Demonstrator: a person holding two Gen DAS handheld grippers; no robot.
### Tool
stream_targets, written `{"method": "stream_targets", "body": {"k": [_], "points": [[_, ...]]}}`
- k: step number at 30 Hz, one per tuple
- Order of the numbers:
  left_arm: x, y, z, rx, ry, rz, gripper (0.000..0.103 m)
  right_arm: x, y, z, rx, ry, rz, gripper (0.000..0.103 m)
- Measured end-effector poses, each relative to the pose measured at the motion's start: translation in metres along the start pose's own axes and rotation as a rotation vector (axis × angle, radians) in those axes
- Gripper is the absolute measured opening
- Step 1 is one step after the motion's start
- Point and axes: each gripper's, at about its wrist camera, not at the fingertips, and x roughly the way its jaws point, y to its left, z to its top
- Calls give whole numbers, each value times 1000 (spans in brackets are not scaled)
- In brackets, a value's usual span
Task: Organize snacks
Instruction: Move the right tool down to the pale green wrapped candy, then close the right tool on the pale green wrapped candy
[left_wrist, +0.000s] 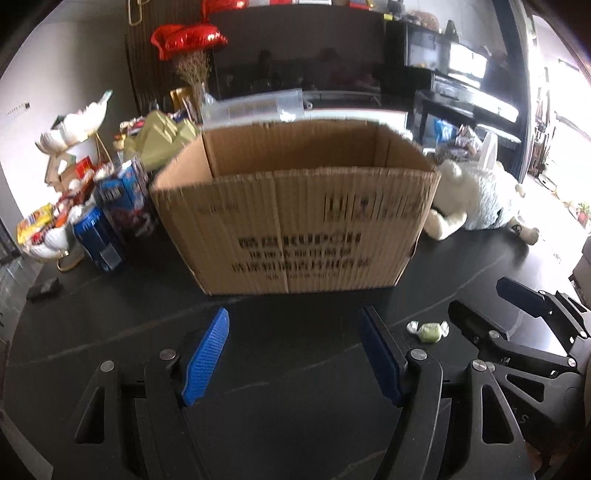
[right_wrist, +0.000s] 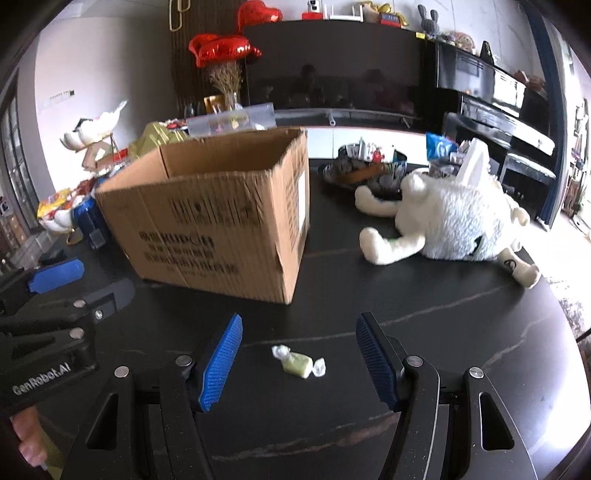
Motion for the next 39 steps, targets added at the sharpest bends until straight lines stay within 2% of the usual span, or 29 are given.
{"method": "stream_targets", "body": {"k": [8,10,21,27,33,39], "points": [[30,-3,-15,-13,73,-13,71,32,5,-14,-48,92,-29,64],[37,-5,-18,-15,85,-15,71,39,5,-17,-58,115,-31,58],[62,-14,-25,-8,136,-22,71,68,-4,-27,-27,194,-10,47],[66,-13,-28,-11,144,-25,71,72,-4,-28,-39,194,-7,44],[69,-13,-30,-13,150,-28,71,71,0,-28,-55,187,6,29],[64,-11,-30,-13,141,-20,71,64,2,-27,-59,162,-17,27]]}}
